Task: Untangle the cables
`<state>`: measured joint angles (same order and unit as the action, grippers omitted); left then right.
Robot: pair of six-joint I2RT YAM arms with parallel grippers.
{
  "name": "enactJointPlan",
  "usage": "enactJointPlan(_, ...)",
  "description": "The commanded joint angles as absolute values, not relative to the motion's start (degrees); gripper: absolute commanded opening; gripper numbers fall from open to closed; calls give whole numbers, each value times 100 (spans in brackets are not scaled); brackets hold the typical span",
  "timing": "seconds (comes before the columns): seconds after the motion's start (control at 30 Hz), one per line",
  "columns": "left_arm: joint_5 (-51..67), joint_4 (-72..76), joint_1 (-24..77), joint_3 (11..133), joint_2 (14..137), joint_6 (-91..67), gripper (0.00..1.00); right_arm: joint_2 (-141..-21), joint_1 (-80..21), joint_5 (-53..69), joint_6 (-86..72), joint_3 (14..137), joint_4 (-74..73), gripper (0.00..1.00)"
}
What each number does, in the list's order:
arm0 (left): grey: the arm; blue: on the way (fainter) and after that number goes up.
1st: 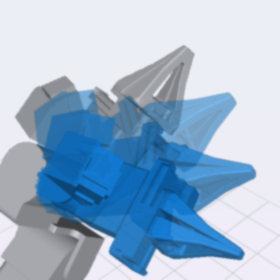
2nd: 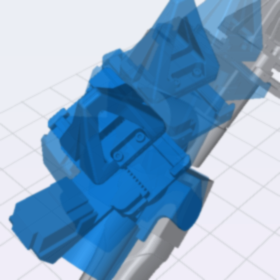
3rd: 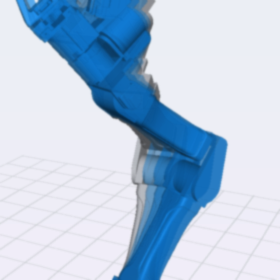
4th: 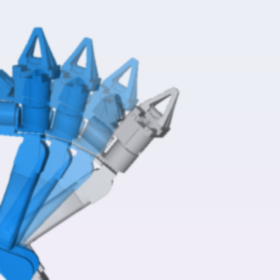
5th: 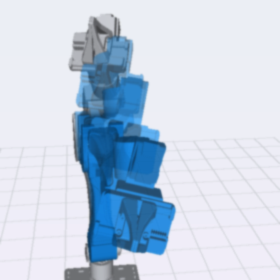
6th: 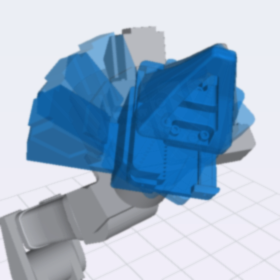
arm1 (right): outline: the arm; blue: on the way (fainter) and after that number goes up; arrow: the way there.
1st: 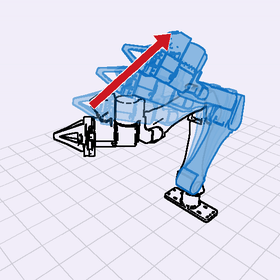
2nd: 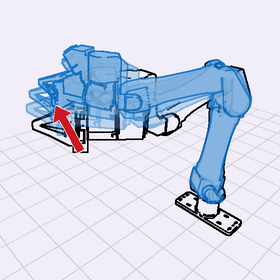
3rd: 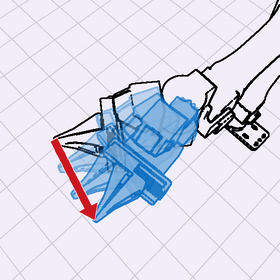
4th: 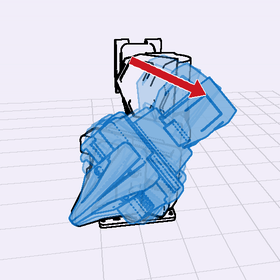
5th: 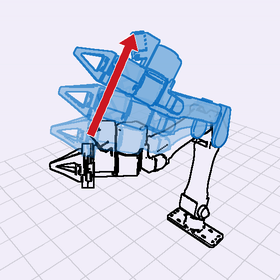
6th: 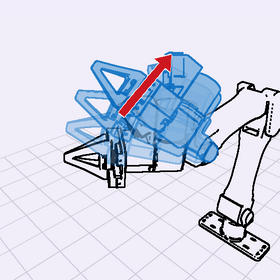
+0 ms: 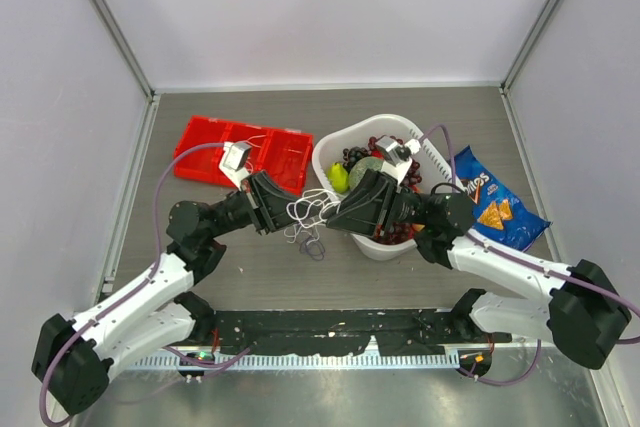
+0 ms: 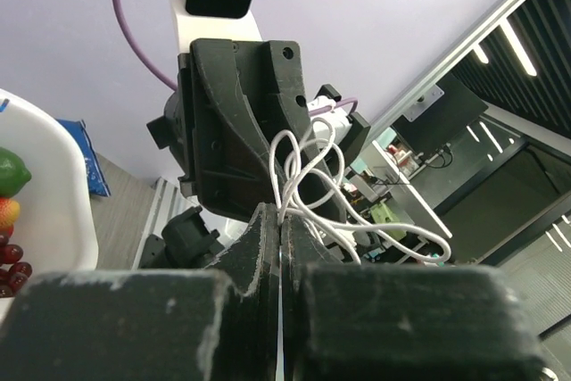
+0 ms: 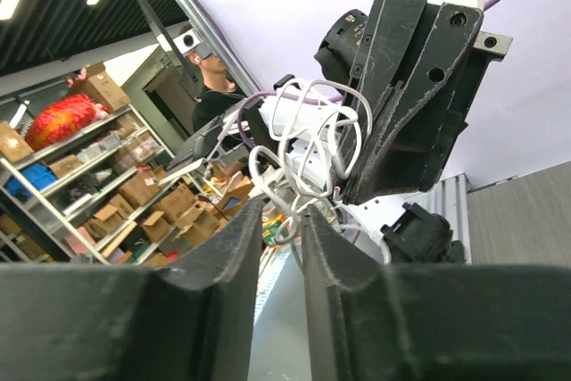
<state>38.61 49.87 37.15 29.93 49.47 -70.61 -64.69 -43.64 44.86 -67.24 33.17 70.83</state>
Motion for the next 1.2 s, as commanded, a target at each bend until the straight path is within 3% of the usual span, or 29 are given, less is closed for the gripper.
enactJointPlan(0.0,3779,4834,3727,3226,4834,-6829,0,-6301,-4351,4307,-6337,3305,7013,32)
enactJointPlan(0.47,3533,4544,3735,3331,4667,-6829,0,-6486,-4491,4386,-6399,3085,7313,39)
enactJointPlan(0.57,3533,4509,3744,3349,4667,-6838,0,-6495,-4500,4368,-6390,3120,7313,31)
enactJointPlan(0.63,3542,4483,3744,3357,4667,-6838,0,-6504,-4500,4351,-6390,3155,7313,22)
enactJointPlan(0.7,3542,4352,3727,3384,4641,-6777,0,-6469,-4500,4324,-6363,3190,7321,5)
enactJointPlan(0.77,3481,3566,3727,3532,4536,-6393,0,-6338,-4500,4245,-6233,3164,7225,1)
enactJointPlan(0.87,2711,1108,3735,4041,4167,-5252,0,-5664,-4500,3694,-5539,3120,5911,1)
enactJointPlan(0.97,1307,-1057,3735,4613,3982,-4292,0,-4819,-4509,2613,-4180,3286,3245,1)
enactJointPlan(1.03,618,-1964,3727,4946,3972,-3896,0,-4265,-4500,1263,-3642,3453,1977,1)
enactJointPlan(1.17,-147,-2917,3735,5290,4095,-3420,0,-3674,-4500,-267,-3007,3858,303,1)
